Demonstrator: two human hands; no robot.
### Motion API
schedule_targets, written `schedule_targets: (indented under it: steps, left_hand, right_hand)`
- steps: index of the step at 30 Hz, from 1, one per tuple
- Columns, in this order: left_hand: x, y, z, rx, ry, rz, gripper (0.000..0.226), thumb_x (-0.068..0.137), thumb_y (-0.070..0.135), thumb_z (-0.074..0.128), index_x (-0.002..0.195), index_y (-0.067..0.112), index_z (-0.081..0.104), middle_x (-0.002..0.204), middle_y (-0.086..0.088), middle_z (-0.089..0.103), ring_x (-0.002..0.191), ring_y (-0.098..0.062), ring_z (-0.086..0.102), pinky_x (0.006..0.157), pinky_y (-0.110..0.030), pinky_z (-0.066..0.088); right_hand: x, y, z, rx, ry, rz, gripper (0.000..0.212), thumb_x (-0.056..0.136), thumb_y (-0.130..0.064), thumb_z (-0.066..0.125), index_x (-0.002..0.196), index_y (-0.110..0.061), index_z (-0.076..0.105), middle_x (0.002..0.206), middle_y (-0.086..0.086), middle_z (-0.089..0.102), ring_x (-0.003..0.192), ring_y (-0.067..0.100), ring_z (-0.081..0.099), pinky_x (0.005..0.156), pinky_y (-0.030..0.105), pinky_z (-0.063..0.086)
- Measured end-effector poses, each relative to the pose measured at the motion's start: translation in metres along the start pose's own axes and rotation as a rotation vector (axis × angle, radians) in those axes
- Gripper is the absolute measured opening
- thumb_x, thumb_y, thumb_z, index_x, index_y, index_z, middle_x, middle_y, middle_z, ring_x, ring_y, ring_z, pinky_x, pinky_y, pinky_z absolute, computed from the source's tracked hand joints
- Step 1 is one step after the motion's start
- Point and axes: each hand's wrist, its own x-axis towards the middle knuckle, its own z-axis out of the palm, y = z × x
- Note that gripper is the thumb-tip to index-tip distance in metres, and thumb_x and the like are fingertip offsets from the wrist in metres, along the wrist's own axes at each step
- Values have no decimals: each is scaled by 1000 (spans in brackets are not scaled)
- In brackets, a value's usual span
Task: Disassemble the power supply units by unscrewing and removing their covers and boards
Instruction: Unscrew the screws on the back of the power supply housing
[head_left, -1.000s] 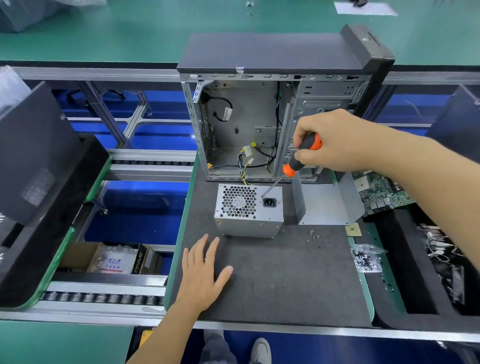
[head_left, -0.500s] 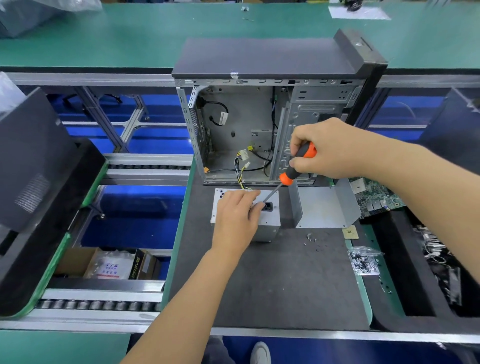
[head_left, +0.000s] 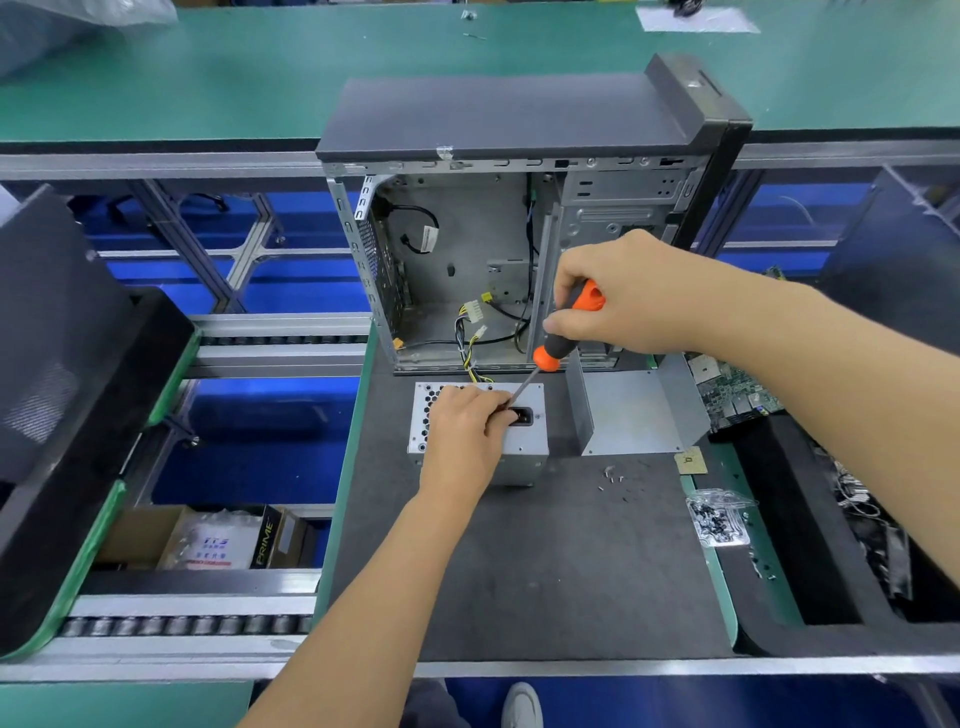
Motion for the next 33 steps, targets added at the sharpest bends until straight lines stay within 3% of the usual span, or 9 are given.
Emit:
schedule_targets:
  steps: [5,10,14,21,26,33]
  left_hand:
    - [-3,-2,-3,-40,-19,-29,16,81,-4,76,96,3,78,71,-8,64,76,-31,51,73,-30,41]
    - [-4,-3,-4,-59,-41,-70,20,82,-6,73,99,4,78,75,-10,67,81,-34,54,75,-31,42]
    - [-4,-3,-4,-72,-30,-119,17,84,-2,74,99,4,78,80,-10,69,87,-30,56,77,-23,39]
    - [-4,0,-4,-66,-28,-137,13,87,2,73,99,5,77,83,-7,71,89,-26,54,80,-26,42]
    - [-3,1,-4,-90,-20,-163,13,88,4,73,100,6,78,84,-6,71,92,-24,54,79,-17,36]
    - [-5,0,-7,-64,-34,-129,13,88,3,72,100,4,77,84,-6,70,91,-24,53,79,-21,41]
  right_hand:
    - [5,-5,0,-11,14,-11,23,87,-55,62,87,-34,52,75,-8,52,70,2,48,54,29,36]
    - [9,-13,-1,1,56,-12,34,84,-60,64,92,-28,54,73,-4,52,67,4,47,53,29,35]
    - [11,-20,-2,3,47,-10,41,82,-64,63,94,-27,54,74,-2,49,66,9,48,52,29,32]
    - [14,-25,-2,-18,33,-5,45,81,-67,61,97,-26,54,76,-2,48,76,24,55,55,31,35]
    - [15,-24,-2,-37,41,-24,47,81,-68,60,99,-25,54,75,-3,47,82,25,56,54,31,34]
    - [15,-31,0,-87,14,-6,52,84,-75,45,97,-25,48,75,0,43,77,26,51,59,35,36]
